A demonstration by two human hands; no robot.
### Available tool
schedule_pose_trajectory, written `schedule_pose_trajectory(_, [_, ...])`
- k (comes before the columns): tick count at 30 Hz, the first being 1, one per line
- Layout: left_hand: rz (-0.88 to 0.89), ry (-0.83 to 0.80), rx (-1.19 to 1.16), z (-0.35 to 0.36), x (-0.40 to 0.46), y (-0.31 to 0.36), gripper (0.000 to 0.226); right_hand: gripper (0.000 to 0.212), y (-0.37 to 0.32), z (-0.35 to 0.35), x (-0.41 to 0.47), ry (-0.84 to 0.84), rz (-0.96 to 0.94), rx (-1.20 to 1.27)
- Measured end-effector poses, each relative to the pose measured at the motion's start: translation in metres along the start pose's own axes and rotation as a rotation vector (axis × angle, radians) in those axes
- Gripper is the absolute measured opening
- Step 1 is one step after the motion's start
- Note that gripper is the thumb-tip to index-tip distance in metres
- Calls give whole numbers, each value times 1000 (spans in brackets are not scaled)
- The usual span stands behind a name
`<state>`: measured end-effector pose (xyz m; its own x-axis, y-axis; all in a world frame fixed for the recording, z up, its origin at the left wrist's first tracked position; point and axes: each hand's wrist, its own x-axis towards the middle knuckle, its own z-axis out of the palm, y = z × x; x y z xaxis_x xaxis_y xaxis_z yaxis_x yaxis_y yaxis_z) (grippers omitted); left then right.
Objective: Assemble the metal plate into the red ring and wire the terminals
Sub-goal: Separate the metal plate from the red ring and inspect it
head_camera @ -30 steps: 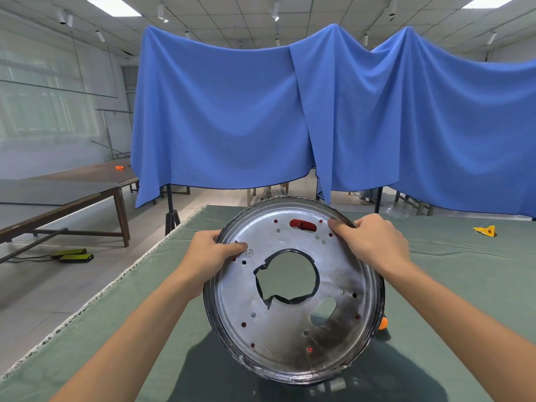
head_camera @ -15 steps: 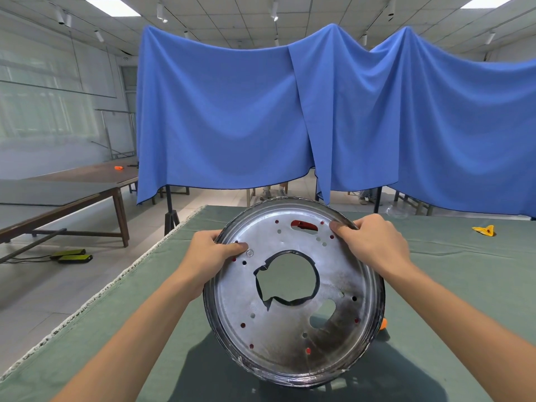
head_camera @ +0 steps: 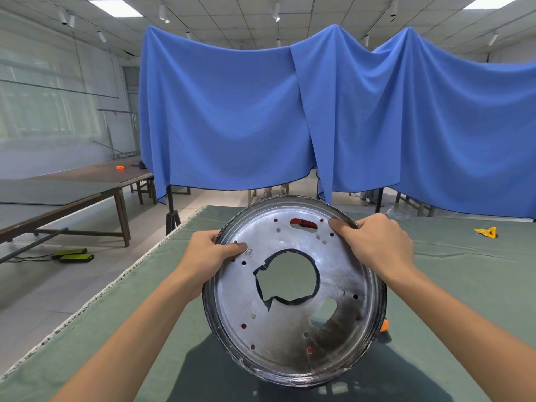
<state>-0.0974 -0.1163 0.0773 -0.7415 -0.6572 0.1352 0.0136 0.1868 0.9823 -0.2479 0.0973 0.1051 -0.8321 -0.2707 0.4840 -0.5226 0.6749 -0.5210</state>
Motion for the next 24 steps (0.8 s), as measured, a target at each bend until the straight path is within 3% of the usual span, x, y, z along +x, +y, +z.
schedule_pose_trajectory(22, [68,75,-26,0,-2,1,24,73,3,2,-9,96,-22,70])
schedule_pose_trajectory(24, [71,77,-25,0,-3,1,28,58,1,1,-10,97,-26,76])
